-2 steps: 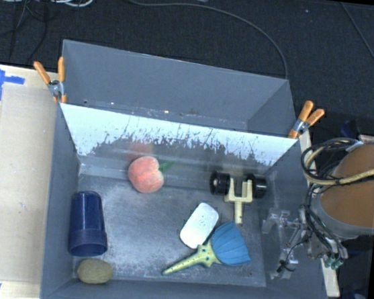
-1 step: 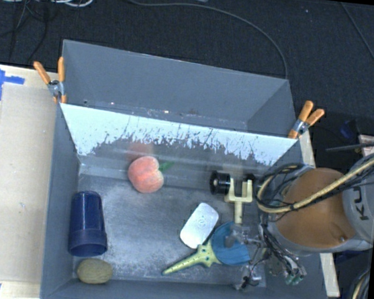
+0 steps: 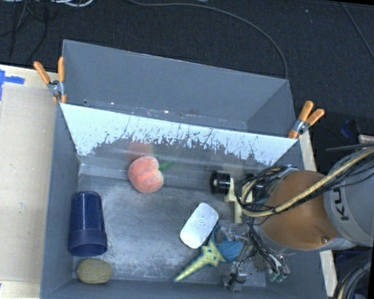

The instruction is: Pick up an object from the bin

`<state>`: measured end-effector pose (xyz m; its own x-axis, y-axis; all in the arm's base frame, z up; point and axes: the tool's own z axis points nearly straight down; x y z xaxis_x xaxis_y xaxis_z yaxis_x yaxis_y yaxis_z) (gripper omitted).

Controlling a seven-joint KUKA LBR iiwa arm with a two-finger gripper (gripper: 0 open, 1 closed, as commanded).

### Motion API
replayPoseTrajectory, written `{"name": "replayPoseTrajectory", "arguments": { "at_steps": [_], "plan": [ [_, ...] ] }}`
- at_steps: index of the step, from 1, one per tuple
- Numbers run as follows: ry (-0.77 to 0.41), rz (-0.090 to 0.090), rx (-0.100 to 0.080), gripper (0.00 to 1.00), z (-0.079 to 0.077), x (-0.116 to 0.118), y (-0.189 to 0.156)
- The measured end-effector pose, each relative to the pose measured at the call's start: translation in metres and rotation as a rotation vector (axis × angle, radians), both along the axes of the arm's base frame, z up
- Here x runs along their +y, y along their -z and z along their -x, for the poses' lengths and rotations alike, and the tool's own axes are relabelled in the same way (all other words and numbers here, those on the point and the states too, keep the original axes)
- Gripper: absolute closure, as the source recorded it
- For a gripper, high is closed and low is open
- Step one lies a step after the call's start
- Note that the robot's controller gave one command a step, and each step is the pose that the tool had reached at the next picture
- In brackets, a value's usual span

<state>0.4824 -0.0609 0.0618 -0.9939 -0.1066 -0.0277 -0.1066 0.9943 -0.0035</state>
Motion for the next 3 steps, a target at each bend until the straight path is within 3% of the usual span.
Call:
{"name": "replayPoseTrajectory", "arguments": {
  "at_steps": [1, 2, 3],
  "plan": [
    [0.014, -0.003, 0.027, 0.00, 0.007, -0.002, -0.040],
    [-0.001, 0.000, -0.005, 0.00, -0.002, 0.000, 0.000],
    [-0.041, -0.002, 0.027, 1.00, 0.009, 0.013, -0.008]
  ]
}}
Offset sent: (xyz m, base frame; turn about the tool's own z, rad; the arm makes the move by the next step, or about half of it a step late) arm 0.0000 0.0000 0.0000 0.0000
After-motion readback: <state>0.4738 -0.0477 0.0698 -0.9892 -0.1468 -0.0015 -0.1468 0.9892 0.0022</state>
